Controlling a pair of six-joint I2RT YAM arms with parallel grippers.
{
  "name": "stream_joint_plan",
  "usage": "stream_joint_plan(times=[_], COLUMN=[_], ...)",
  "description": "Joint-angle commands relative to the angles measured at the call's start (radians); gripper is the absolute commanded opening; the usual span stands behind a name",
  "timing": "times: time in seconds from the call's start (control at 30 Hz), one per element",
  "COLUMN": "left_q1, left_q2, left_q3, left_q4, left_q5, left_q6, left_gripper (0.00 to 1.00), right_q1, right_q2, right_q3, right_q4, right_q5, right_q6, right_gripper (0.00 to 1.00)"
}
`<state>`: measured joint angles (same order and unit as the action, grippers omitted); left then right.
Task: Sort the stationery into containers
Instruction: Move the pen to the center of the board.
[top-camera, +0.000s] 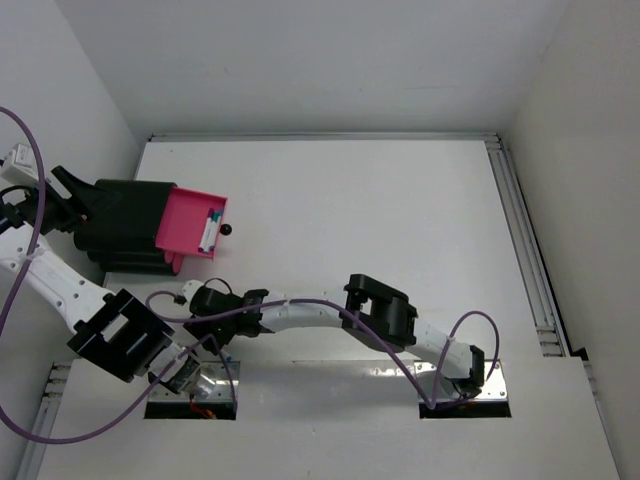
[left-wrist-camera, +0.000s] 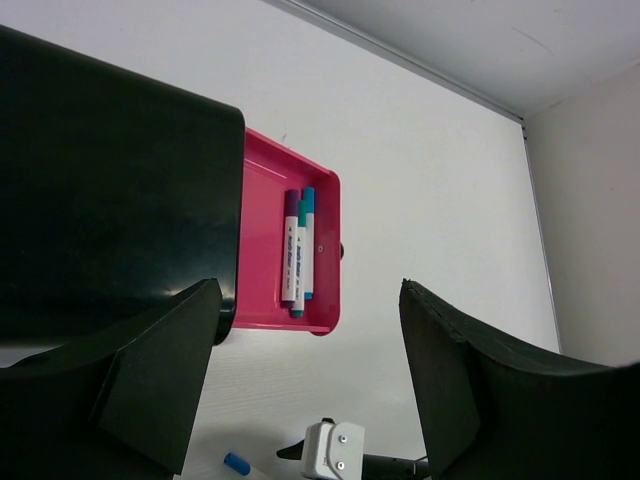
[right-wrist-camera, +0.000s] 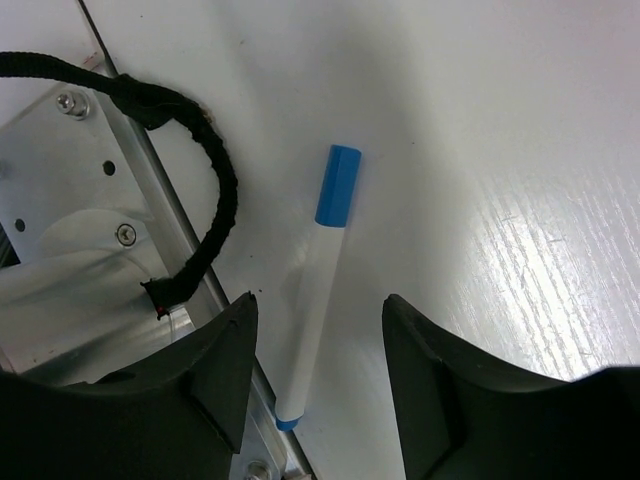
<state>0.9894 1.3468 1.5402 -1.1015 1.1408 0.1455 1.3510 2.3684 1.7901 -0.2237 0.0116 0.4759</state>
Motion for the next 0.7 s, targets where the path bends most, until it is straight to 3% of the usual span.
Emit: stream_joint_plan(times=[0.0,0.4,0.67], left_q1=[0.014,0.012,0.014], left_q2=[0.0,0.023,0.04], left_q3=[0.026,0.047,0.08], left_q4=[0.023,0.118,0.16], left_q5=[0.011,0.011,-0.009], left_q6=[0.009,-0.083,-0.115], left_gripper=[0.78,0.78,0.78], right_q1=[0.051,0.096,0.105], right_q2=[-0.014,0.0,0.019], right_q3=[-0.008,0.003,-0.004], right_q4=[0.02,-0.088,-0.14], right_q5=[-0.015,0.04,0.086], right_q6=[-0.014,-0.143,-0.229], right_gripper=[0.52,0.47,0.22])
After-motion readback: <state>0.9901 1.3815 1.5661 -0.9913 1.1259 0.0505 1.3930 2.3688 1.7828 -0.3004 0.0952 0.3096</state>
